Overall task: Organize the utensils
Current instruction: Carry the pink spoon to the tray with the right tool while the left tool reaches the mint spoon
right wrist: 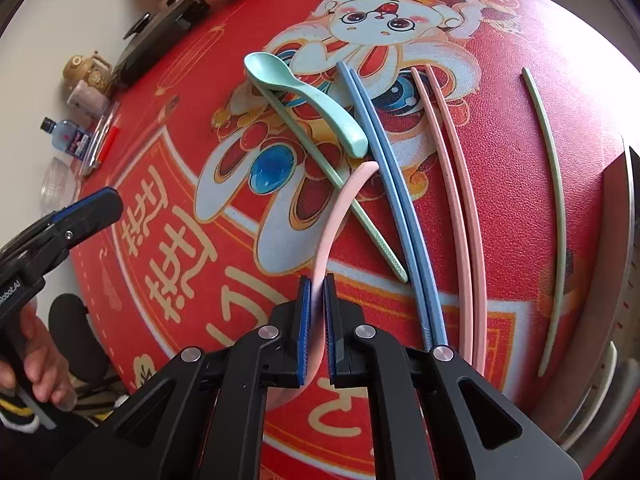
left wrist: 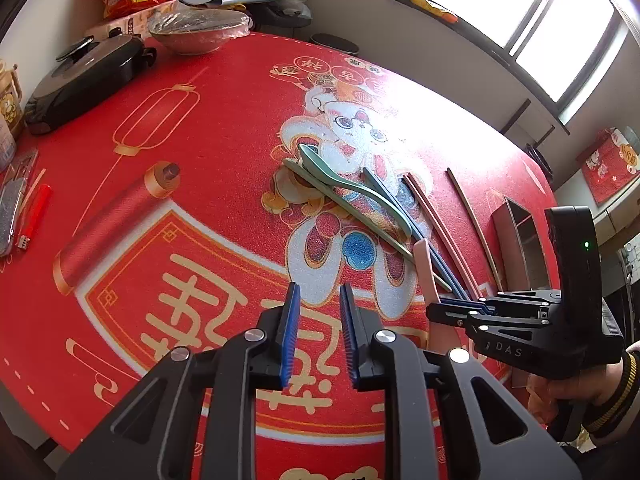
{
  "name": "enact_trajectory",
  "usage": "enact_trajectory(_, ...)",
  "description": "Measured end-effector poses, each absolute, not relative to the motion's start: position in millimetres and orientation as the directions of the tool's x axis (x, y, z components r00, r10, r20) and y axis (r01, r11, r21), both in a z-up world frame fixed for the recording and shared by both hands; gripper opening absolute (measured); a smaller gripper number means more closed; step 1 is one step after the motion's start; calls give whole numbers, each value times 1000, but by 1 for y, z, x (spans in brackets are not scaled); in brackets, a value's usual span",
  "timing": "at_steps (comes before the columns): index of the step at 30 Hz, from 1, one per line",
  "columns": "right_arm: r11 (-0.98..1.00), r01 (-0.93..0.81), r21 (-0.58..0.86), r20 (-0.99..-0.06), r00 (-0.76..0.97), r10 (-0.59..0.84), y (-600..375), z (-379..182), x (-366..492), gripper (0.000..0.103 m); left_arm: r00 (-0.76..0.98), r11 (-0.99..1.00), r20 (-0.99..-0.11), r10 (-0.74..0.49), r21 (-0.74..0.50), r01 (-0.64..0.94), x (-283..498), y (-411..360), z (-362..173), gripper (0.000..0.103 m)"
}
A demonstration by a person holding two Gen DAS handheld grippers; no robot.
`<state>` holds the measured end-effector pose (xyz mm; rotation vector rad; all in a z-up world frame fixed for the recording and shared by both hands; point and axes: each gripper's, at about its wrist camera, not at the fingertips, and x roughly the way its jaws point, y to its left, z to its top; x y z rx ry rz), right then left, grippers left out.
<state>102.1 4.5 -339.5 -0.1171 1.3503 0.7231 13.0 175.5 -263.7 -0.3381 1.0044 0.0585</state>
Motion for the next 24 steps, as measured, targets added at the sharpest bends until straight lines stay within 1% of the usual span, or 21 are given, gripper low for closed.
enact_trajectory(7, 780, -502, 375, -890, 40, 454, -9, -341, 103, 6, 523, 950, -844, -119, -251, -187, 17, 168, -267, 21)
enact_trajectory(11, 757, -474, 449, -845, 50, 533, -25, -333, 101, 6, 506, 951, -852, -134, -255, -177, 23, 162, -269, 22)
enact_trajectory(14, 756, -456, 469, -818, 100, 567, -40, -320, 100, 6, 486, 948, -860, -154, -268, -173, 31, 157, -274, 25)
enact_trajectory(18, 784, -435, 444, -801, 200, 565, -69, -300, 99, 6, 458, 947, -869, -187, -283, -150, 50, 144, -283, 25)
enact_trajectory(24, 840, -321, 438, -774, 340, 534, -131, -279, 98, 6, 412, 959, -890, -193, -260, -115, 89, 122, -301, 25)
